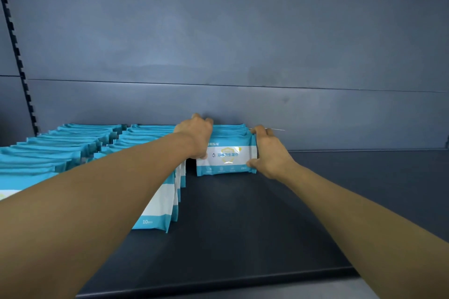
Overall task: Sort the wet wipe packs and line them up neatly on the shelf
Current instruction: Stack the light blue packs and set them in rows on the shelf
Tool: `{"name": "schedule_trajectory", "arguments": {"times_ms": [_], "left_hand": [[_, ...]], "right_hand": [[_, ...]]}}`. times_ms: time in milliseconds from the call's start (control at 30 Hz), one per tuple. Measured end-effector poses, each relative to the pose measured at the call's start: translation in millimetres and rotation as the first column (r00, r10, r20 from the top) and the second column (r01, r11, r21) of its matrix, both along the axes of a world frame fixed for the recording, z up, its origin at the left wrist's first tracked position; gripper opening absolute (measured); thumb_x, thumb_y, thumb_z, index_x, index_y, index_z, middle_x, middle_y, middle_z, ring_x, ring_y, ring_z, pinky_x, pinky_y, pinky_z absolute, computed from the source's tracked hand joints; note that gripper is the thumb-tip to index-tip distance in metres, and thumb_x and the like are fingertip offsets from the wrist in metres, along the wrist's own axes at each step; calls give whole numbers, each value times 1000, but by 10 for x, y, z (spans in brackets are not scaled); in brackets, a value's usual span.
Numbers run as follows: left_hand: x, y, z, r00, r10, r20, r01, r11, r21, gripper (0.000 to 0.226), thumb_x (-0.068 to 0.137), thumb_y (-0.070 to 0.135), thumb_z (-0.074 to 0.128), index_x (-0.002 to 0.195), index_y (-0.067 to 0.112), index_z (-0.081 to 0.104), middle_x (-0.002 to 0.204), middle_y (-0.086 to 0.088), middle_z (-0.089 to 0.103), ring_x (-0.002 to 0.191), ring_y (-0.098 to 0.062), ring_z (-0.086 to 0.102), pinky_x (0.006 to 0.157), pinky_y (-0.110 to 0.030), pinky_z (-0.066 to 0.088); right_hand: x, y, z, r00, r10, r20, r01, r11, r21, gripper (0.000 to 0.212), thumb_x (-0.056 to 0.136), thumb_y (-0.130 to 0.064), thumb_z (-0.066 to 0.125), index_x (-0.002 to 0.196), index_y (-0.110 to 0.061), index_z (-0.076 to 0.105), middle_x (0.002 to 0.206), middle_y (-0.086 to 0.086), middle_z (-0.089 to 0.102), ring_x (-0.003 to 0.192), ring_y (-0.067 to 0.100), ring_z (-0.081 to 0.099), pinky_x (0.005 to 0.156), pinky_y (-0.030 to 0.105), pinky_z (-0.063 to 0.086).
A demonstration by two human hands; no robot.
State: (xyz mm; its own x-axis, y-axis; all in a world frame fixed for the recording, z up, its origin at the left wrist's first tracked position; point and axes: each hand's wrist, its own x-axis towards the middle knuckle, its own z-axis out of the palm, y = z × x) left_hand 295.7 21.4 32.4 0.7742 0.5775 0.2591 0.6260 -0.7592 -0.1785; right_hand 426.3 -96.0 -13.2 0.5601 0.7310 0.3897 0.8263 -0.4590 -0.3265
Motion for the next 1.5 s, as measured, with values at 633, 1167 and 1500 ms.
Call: {"name": "schedule_trajectory", "arguments": {"times_ms": [633,1167,1500], "left_hand": [[-797,-520,422,969,-99,224,96,995,28,21,90,21,52,111,18,55,115,-5,59,105,-28,55,73,-32,39],[-3021,-1962,-497,974,176,140,-138,959,-248,22,92,27,49,111,23,59,121,-10,59,112,-34,55,86,-38,43],[-4365,-2107,-1890,940,341,27,-267,782,-564,16,94,33,50,105,26,59,116,-3,61,107,-29,55,83,-38,46]], "right_hand": [[-836,-668,554,960,2,280,9,999,-37,43,90,-31,58,128,-14,47,130,7,45,119,25,43,97,36,36],[-2647,-1715,-238,928,371,36,-369,928,-56,31,90,-27,61,117,-14,55,115,8,59,104,29,57,86,41,49],[-3775,-1810,-1467,888,451,-92,-458,844,-281,25,88,-26,58,110,-12,56,111,9,59,103,31,56,79,41,49]]}}
